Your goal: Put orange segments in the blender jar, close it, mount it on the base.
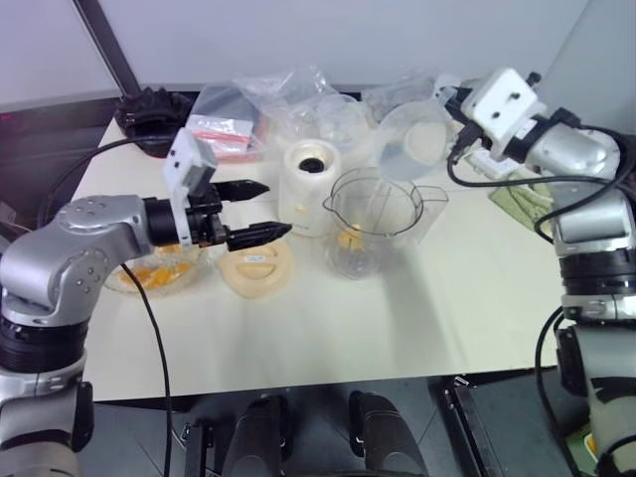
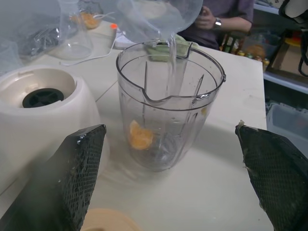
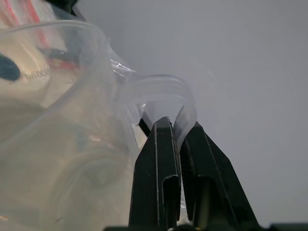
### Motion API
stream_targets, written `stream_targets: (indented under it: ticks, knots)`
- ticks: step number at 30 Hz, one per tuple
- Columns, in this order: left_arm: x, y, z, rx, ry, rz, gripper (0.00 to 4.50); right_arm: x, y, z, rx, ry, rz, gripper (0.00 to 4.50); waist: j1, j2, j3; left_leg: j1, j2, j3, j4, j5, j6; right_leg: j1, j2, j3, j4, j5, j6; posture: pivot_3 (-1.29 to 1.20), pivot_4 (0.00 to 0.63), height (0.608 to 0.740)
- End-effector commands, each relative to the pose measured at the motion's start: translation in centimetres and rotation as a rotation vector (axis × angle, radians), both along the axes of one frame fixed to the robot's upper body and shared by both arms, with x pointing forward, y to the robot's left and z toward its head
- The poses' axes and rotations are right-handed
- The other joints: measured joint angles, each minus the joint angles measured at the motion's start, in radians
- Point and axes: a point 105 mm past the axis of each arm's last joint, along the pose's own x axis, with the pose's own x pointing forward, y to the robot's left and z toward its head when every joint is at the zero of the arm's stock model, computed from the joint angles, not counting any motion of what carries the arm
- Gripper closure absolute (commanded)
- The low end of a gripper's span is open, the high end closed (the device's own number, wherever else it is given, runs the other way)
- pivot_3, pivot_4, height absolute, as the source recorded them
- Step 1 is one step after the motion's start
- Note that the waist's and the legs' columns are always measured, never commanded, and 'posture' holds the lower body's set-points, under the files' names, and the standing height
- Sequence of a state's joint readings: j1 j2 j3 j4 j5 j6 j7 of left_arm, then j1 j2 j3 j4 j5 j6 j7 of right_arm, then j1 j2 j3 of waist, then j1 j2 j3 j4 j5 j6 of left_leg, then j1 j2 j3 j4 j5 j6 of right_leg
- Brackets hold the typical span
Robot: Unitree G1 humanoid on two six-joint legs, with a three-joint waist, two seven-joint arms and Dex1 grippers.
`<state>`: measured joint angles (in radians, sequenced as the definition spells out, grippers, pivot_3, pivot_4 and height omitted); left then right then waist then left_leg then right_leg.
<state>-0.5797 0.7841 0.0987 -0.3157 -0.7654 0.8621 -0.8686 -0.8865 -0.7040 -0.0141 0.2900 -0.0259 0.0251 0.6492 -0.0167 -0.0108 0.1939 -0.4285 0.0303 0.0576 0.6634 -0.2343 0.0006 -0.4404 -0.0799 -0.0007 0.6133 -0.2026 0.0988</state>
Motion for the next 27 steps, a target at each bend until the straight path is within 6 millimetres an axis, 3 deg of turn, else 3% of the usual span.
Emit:
stream_targets:
  ticks: [1,6,13,18,27]
  knots:
    - [-0.1,0.0,0.7,0.001,-0.042,-0.003,0.00,-0.9,-1.4,3.3,0.175,-0.056,-0.013,4.46,0.001,0.000,0.000,0.000,0.000,0.000,0.000,0.000,0.000,0.000,0.000,0.000,0.000,0.000,0.000,0.00,0.150,0.740]
    - [-0.1,0.0,0.6,0.004,-0.037,-0.007,0.00,-0.8,-2.7,2.8,0.393,0.049,-0.017,4.46,0.002,0.000,0.000,0.000,0.000,0.000,0.000,0.000,0.000,0.000,0.000,0.000,0.000,0.000,0.000,0.00,0.150,0.740]
    - [-0.7,-0.5,1.2,-0.039,-0.028,-0.042,0.00,-0.5,-7.9,1.1,0.768,0.092,-0.203,4.46,0.006,0.000,0.000,0.000,0.000,0.000,0.000,0.000,0.000,0.000,0.000,0.000,0.000,0.000,0.000,0.00,0.150,0.740]
    - [-1.7,-1.1,1.8,-0.063,-0.019,-0.092,0.00,-0.7,-12.2,-2.4,0.856,0.073,-0.416,4.46,0.004,0.000,0.000,0.000,0.000,0.000,0.000,0.000,0.000,0.001,0.000,0.000,0.000,0.000,0.000,0.00,0.150,0.740]
    - [-2.3,-1.8,1.2,-0.070,0.006,-0.108,0.00,-1.2,-15.3,-10.0,0.920,0.085,-0.642,4.46,-0.007,0.000,0.000,0.002,0.000,0.000,0.000,0.000,0.000,0.001,0.001,0.001,0.001,0.000,0.000,0.00,0.150,0.740]
